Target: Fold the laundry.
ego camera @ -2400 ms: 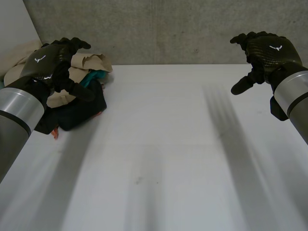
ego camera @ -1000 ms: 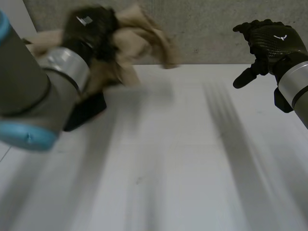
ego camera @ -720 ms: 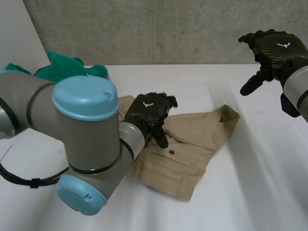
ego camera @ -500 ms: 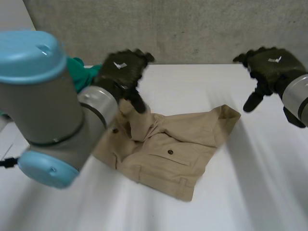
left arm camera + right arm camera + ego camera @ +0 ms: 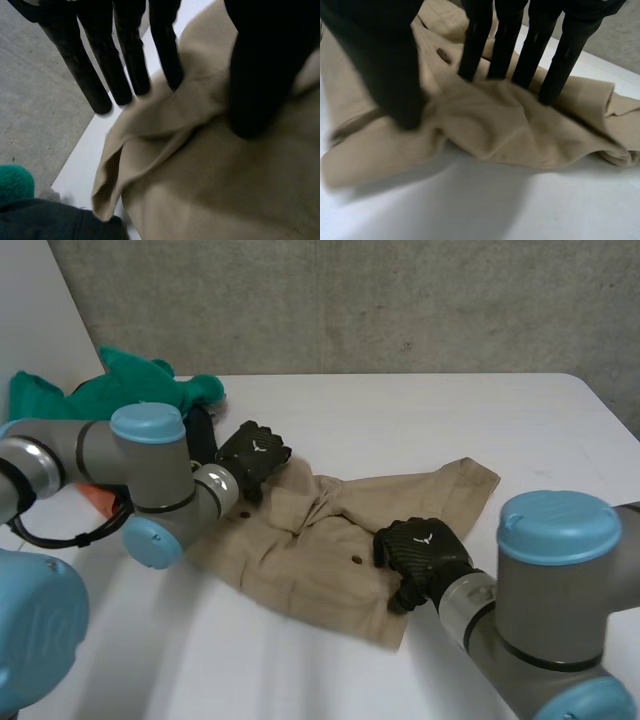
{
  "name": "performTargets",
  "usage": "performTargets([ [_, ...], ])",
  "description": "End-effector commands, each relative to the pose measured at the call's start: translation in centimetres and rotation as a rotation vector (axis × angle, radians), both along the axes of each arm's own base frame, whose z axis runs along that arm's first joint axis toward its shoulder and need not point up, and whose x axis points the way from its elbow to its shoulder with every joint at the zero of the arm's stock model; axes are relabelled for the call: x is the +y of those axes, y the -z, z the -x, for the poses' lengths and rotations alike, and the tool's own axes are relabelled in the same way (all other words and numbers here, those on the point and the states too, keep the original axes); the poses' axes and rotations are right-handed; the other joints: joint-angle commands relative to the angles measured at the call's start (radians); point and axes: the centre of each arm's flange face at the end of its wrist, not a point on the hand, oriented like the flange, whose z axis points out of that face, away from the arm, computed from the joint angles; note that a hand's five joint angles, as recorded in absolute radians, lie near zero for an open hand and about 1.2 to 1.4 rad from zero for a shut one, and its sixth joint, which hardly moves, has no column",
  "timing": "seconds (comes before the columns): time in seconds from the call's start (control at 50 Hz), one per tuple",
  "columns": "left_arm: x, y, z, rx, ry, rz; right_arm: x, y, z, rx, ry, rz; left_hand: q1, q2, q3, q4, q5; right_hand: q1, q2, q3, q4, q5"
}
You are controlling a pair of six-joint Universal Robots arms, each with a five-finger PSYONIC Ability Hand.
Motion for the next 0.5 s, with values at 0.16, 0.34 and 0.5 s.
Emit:
performTargets([
  [0.16, 4.0, -11.5, -0.3, 0.269, -0.206, 0.032, -8.7, -9.4, 1.5, 0.132, 0.129, 0.449, 0.445, 0.531, 0.558, 0.557, 0.572, 0.521, 0.518, 0.536, 0.558, 0.565],
  [0.34, 12.6, -13.9, -1.9, 0.495, -0.217, -0.227, -14.8, -13.0, -1.0, 0.291, 0.069, 0.782, 0.445, 0.531, 0.558, 0.557, 0.572, 0.521, 0.518, 0.536, 0.558, 0.565],
  [0.5, 14.4, -7.0, -1.5, 0.547, -0.308, -0.535, -18.6, -7.0, -3.4, 0.267, -0.115, 0.839, 0.445, 0.531, 0.558, 0.557, 0.572, 0.238, 0.234, 0.252, 0.274, 0.281],
])
